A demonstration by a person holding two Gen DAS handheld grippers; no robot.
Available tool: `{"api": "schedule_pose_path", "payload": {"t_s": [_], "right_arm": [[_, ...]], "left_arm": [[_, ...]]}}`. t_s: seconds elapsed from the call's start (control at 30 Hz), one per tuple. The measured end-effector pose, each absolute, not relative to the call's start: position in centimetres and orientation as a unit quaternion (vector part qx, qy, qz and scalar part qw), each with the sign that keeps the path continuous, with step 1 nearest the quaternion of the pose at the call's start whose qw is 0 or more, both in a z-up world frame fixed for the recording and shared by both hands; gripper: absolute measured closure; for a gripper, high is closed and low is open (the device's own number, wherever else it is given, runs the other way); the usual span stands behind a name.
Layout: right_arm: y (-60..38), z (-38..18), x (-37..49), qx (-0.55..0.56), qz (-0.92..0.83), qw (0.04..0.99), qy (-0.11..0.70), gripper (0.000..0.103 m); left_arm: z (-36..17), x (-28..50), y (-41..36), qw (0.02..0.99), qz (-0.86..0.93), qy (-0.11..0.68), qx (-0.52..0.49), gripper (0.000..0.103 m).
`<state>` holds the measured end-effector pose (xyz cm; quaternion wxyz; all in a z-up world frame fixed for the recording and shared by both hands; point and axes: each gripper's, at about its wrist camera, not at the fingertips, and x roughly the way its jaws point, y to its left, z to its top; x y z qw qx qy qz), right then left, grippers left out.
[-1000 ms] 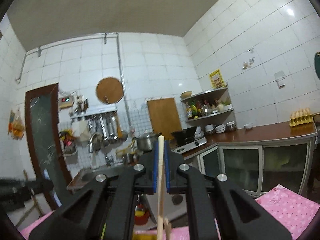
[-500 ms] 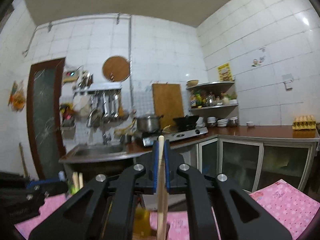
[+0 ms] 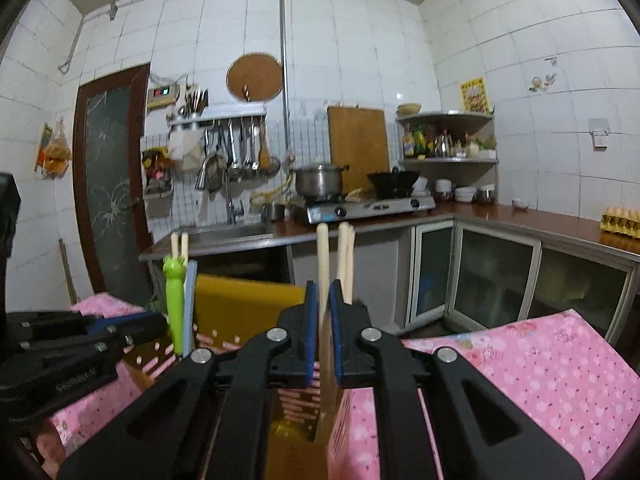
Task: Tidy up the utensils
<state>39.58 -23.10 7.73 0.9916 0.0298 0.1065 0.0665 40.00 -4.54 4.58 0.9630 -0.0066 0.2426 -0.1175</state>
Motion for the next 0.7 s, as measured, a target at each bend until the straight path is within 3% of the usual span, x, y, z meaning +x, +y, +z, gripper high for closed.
{"api": "schedule_pose_path", "payload": {"t_s": [0.1, 0.13, 0.17, 0.2, 0.23, 0.37, 0.43, 0.47, 0.6, 0.7], "right_arm": [[-23.2, 7.6, 39.0, 0.031, 0.065, 0.99, 0.12, 0.095], [-23.4, 7.7, 38.8, 0.034, 0.065, 0.99, 0.124, 0.091], [-23.5, 7.8, 38.5, 0.038, 0.064, 0.989, 0.128, 0.085], [-23.8, 7.9, 38.0, 0.045, 0.063, 0.989, 0.13, 0.067], [-23.9, 8.0, 37.5, 0.049, 0.061, 0.989, 0.128, 0.057], [-24.3, 8.5, 34.6, 0.047, 0.058, 0.987, 0.14, 0.055], [-24.3, 8.7, 32.7, 0.04, 0.055, 0.987, 0.143, 0.045], [-24.2, 8.7, 31.5, 0.035, 0.053, 0.988, 0.143, 0.042], [-23.8, 8.7, 26.6, 0.019, 0.037, 0.989, 0.141, 0.02], [-23.7, 8.7, 23.7, 0.015, 0.028, 0.988, 0.149, 0.013]], "left_arm": [[5.0, 38.9, -3.9, 0.963, -0.116, 0.243, -0.015, 0.083], [5.4, 38.2, -3.5, 0.964, -0.112, 0.239, -0.018, 0.073], [5.7, 37.7, -3.3, 0.966, -0.108, 0.235, -0.018, 0.062], [6.1, 36.8, -2.7, 0.968, -0.102, 0.228, -0.02, 0.055], [6.5, 36.2, -2.4, 0.97, -0.099, 0.222, -0.023, 0.046], [7.7, 32.7, -0.9, 0.973, -0.088, 0.209, -0.035, 0.02], [8.0, 30.8, -0.2, 0.976, -0.08, 0.201, -0.039, 0.009], [8.2, 29.7, 0.0, 0.977, -0.076, 0.194, -0.038, 0.005], [8.5, 25.6, 0.2, 0.981, -0.063, 0.182, -0.02, 0.005], [8.4, 23.4, -0.2, 0.981, -0.048, 0.188, 0.002, 0.005]]}}
